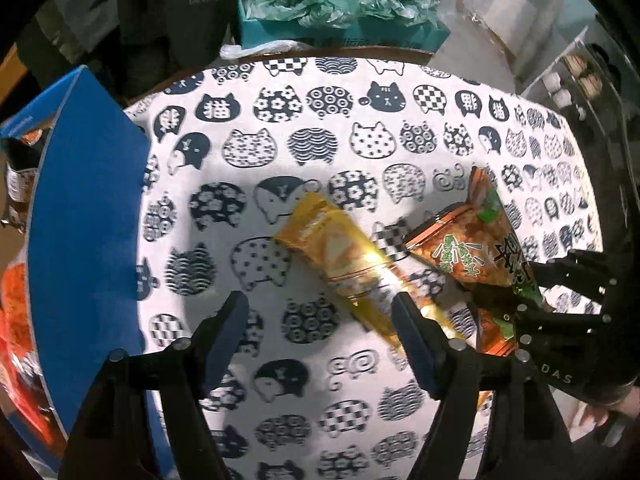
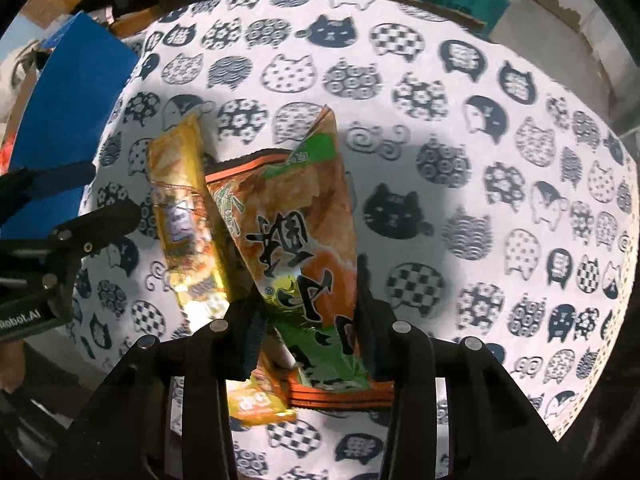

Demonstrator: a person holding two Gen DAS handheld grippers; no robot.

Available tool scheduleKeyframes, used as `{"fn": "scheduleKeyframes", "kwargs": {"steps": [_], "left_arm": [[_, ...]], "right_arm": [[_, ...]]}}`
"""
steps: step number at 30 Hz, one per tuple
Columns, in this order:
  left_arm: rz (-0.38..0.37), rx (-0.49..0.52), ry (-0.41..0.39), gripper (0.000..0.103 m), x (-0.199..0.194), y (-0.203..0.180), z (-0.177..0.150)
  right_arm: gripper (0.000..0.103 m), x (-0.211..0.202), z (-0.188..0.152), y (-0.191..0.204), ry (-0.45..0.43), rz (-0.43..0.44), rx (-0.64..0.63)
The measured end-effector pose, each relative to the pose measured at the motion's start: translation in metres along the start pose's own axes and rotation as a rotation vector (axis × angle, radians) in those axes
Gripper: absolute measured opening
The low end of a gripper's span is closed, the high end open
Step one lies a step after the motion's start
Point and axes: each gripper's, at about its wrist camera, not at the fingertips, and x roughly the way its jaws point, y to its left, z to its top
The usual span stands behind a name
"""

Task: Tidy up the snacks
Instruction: 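Grasp the yellow wafer bar with the left tool while the right tool grasps the orange-green bag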

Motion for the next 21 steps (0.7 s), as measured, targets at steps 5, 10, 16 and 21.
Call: {"fn": "scheduleKeyframes", "kwargs": {"steps": [5, 10, 16, 21], "left_arm": [[-0.018, -0.039, 0.009, 0.08, 0.007, -0.014, 0.005], [-0.022, -0.087, 0.045, 0.08, 0.02, -0.024, 0.005], [0.044, -0.069, 0.084, 0.08, 0.038, -0.04, 0.004], [0.019, -0.063, 0.126, 0.081, 0.059, -0.052, -0.003]], "right_arm": [[0.038, -0.005, -0.007, -0.028, -0.025, -0.034, 0.037], [0.038, -0.013, -0.019, -0.05, -0.045, -0.015, 0.045], [0.039, 0.001, -0.038, -0.055, -0.024, -0.014, 0.022], [0.039, 0.018, -0.057, -0.056, -0.002, -0.024, 0.008]]}}
